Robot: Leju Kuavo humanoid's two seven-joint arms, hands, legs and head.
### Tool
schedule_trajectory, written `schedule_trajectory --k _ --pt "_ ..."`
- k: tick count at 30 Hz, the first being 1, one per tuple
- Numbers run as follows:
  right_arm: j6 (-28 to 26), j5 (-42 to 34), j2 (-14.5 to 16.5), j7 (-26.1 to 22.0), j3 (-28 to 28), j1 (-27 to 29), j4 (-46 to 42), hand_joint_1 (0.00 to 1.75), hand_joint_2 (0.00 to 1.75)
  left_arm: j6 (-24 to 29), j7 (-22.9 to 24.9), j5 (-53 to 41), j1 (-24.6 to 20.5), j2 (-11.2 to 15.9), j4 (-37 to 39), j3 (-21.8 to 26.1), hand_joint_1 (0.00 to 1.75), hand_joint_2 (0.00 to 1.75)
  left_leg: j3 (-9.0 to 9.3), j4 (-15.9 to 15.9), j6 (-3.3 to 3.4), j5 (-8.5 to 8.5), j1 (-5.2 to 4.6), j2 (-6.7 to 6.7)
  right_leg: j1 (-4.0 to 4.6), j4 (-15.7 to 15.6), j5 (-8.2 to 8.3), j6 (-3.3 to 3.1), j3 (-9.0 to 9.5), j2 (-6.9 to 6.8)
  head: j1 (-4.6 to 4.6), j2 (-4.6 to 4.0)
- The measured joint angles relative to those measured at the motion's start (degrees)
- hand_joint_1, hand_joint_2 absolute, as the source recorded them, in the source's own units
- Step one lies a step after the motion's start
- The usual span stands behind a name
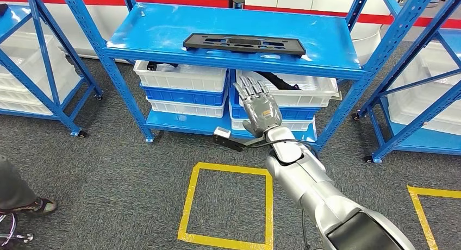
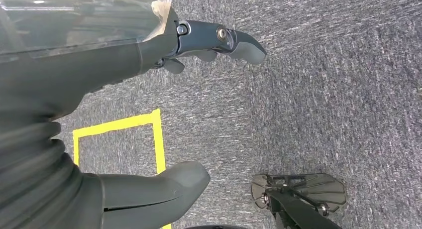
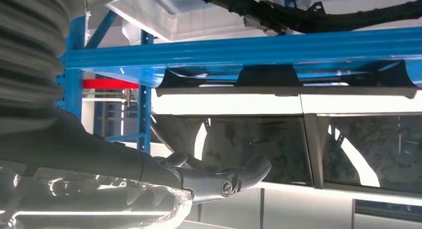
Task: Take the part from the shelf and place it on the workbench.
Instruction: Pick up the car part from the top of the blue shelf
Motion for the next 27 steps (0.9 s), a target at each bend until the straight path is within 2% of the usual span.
schedule_trajectory --k 11,15,22,27 --pt "-0.72 1.27 -0.37 1.55 -0.55 0.02 2.28 0.0 1.75 -0.01 0.03 -0.06 0.0 0.13 0.0 -0.65 0.0 1.75 0.0 0.0 0.0 0.0 0.0 0.0 0.0 0.0 0.0 0.0 0.0 0.0 -0.01 0.0" --pt "-0.83 1.75 -0.51 2.54 -0.73 0.01 3.3 0.0 1.75 -0.07 -0.6 0.22 0.0 0.19 0.0 -0.73 0.0 0.0 0.01 0.0 0.0 0.0 0.0 -0.01 0.0 0.0 0.0 0.0 0.0 0.0 -0.01 0.0" --pt "-1.4 2.12 -0.73 2.47 -1.55 0.0 4.26 0.0 1.75 -0.91 -2.31 1.56 0.01 0.23 0.0 -0.62 0.0 0.0 -0.02 0.05 0.0 0.0 -0.03 -0.01 -0.03 -0.02 0.02 0.02 0.0 0.0 0.0 0.01" --pt "-1.34 2.26 -0.75 2.37 -1.98 -0.04 4.59 0.0 1.75 -1.26 -3.14 1.93 0.02 0.33 0.0 -0.37 0.0 0.0 -0.16 0.31 0.05 -0.05 -0.14 -0.06 -0.59 -0.09 0.09 0.15 -0.12 0.0 -0.02 0.01"
